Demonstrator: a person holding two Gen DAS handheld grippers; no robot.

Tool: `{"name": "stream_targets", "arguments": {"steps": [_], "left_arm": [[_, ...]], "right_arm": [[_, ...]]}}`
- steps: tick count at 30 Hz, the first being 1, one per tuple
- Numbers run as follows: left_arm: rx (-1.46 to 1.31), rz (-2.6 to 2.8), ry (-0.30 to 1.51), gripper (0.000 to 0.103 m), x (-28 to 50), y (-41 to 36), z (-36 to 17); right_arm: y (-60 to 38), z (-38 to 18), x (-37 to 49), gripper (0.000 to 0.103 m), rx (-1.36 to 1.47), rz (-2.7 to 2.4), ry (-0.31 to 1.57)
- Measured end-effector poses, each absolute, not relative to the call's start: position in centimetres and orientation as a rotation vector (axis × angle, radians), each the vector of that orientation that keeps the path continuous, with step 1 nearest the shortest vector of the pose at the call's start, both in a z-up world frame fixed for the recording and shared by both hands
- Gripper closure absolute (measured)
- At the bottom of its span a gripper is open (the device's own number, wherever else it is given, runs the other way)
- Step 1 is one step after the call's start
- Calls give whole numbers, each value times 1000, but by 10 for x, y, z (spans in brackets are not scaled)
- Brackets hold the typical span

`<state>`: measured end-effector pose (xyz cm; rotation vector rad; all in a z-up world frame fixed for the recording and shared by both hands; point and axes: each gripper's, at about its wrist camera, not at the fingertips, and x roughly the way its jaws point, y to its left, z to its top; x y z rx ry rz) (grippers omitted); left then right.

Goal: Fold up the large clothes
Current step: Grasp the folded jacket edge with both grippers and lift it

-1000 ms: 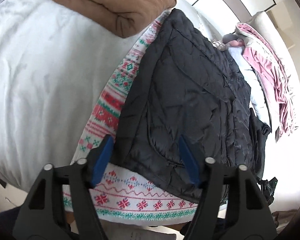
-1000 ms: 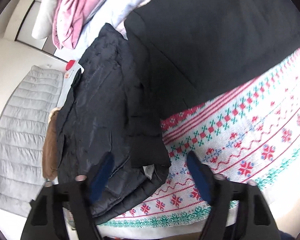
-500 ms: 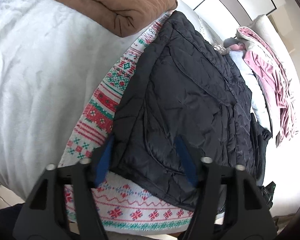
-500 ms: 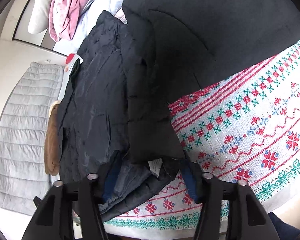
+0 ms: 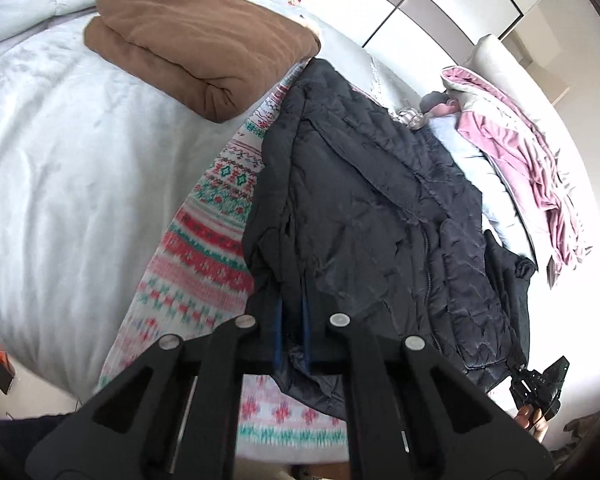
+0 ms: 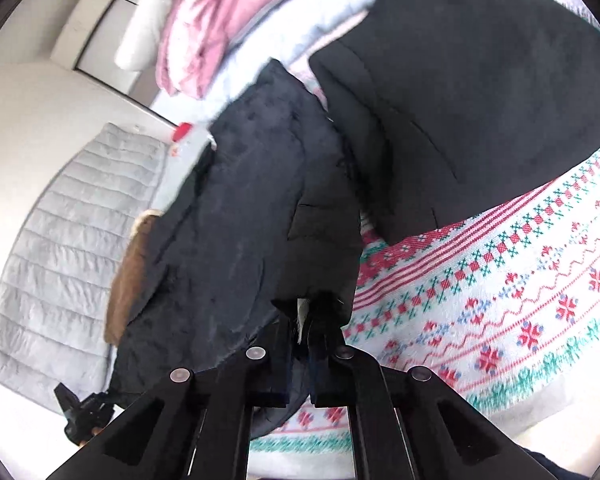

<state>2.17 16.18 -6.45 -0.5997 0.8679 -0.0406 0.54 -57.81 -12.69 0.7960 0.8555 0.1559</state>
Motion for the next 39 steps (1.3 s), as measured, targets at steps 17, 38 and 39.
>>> {"name": "stream_targets", "arguments": {"steps": [17,38,39], "left_arm": [[-595,-25,878,92,-31,168,-74],[-615,-56,890,93,-40,162,-92],[-612,-61,867,93,-44,161,-87]], "right_arm": [[-567,-142,-75,99,820,152,770],[-574,-152,-79,99,884,150,751],[-576,-150,-81,100,884,147,738]]}}
